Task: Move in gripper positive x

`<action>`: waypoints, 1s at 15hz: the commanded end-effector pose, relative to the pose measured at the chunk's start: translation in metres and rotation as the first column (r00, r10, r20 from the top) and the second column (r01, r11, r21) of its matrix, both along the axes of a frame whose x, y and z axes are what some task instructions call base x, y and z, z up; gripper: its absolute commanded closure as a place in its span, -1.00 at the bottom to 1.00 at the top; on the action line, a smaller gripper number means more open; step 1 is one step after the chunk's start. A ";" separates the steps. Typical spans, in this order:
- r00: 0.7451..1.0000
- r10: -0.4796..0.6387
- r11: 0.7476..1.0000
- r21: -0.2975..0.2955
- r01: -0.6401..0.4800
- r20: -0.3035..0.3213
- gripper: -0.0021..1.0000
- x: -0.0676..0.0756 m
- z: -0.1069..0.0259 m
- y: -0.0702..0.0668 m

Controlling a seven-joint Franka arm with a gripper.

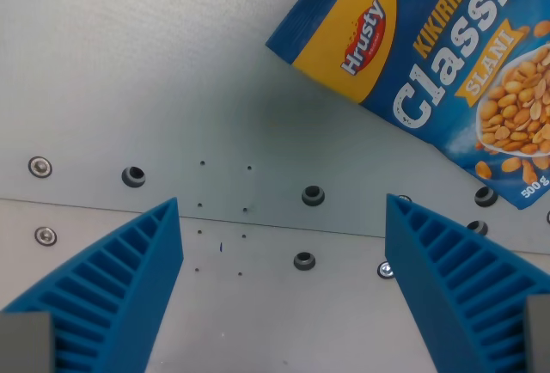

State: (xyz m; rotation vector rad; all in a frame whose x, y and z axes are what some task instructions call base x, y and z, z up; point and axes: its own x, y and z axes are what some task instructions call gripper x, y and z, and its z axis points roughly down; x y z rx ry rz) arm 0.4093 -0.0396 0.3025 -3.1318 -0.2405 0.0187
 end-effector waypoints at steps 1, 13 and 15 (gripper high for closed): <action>1.000 0.000 1.000 -0.001 0.000 0.006 -1.00 0.005 0.002 0.001; 1.000 0.000 1.000 -0.001 0.000 0.006 -1.00 0.064 0.002 0.010; 1.000 0.000 1.000 -0.001 0.000 0.006 -1.00 0.074 0.002 0.011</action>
